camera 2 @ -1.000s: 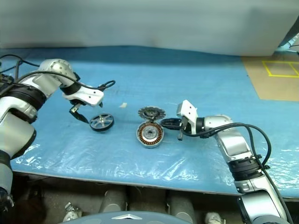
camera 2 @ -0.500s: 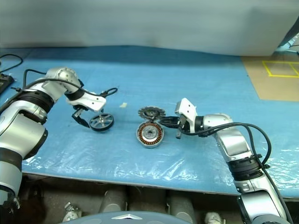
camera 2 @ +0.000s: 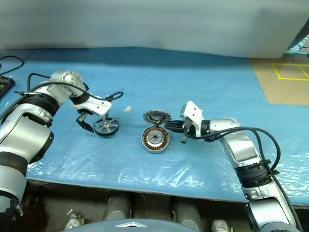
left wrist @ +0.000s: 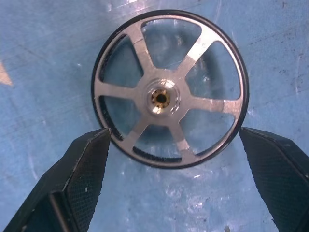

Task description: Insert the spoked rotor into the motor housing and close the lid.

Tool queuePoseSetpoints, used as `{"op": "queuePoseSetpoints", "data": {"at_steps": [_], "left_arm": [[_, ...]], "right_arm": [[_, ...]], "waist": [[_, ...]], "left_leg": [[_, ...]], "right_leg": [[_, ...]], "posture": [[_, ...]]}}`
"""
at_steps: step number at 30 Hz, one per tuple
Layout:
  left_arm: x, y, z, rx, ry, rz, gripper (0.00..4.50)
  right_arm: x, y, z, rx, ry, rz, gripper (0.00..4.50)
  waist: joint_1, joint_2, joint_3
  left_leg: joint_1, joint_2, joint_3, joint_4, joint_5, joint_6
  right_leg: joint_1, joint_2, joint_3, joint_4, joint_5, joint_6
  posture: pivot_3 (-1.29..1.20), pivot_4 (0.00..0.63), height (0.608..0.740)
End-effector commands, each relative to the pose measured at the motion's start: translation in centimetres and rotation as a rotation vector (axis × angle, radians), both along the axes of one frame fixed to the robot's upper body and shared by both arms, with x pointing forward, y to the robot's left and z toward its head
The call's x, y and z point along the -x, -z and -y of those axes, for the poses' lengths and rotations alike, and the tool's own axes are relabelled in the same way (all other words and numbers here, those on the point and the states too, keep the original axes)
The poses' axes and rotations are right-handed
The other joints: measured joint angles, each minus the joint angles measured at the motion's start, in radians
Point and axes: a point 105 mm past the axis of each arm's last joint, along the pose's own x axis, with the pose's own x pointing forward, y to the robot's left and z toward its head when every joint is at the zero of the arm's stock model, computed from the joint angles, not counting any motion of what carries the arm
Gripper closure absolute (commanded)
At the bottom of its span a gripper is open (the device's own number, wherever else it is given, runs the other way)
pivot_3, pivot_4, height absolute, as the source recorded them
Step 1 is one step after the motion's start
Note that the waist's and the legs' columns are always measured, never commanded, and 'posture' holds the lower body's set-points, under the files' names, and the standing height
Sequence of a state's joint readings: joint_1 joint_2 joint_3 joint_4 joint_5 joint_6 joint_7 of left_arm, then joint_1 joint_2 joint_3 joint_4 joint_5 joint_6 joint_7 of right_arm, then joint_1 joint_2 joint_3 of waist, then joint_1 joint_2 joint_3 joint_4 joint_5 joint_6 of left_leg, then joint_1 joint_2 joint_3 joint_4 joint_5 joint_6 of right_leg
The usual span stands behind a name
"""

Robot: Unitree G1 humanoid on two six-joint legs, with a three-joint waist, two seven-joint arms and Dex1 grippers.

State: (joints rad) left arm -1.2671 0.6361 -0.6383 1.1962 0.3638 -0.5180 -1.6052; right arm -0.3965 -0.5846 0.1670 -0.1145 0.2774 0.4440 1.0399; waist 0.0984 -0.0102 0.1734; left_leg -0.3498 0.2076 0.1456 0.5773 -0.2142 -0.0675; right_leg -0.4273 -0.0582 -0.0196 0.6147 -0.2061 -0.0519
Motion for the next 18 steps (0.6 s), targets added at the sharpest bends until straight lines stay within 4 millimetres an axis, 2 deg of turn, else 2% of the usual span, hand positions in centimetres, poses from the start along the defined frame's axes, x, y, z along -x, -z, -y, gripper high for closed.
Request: {"op": "queuePoseSetpoints", "data": {"at_steps": [1,3,8,18], "left_arm": [[-0.5,-1.6,0.1,0.007,-0.008,0.030,0.62],[-0.5,-1.8,0.3,0.012,0.002,0.034,1.25],[-0.7,-2.0,1.2,0.020,0.023,0.039,1.25],[-0.5,-0.2,1.6,-0.029,0.078,0.024,1.25]], "right_arm": [[0.0,-0.8,-0.3,-0.004,-0.008,0.049,4.28],[-0.1,-0.8,-0.3,-0.003,-0.004,0.050,4.28],[-0.4,-0.4,0.1,0.009,0.011,0.054,4.28],[-0.1,-0.3,0.1,0.004,0.019,0.057,4.28]], "waist": [[0.000,0.000,0.000],[0.001,0.000,0.000],[0.001,0.000,0.000],[0.001,-0.001,0.001]], "left_leg": [[0.000,0.000,0.000,0.000,0.000,0.000],[0.000,0.000,0.000,0.000,0.000,0.000],[0.000,0.000,0.000,0.000,0.000,0.000],[0.000,0.000,0.000,0.000,0.000,0.000]], "right_leg": [[0.000,0.000,0.000,0.000,0.000,-0.001],[0.000,0.000,0.000,0.000,0.000,-0.001],[0.000,0.000,0.000,0.000,0.000,-0.001],[0.000,0.000,0.000,0.000,0.000,0.000]], "posture": [[0.00,0.150,0.740],[0.00,0.150,0.740],[0.00,0.150,0.740],[0.00,0.150,0.740]]}}
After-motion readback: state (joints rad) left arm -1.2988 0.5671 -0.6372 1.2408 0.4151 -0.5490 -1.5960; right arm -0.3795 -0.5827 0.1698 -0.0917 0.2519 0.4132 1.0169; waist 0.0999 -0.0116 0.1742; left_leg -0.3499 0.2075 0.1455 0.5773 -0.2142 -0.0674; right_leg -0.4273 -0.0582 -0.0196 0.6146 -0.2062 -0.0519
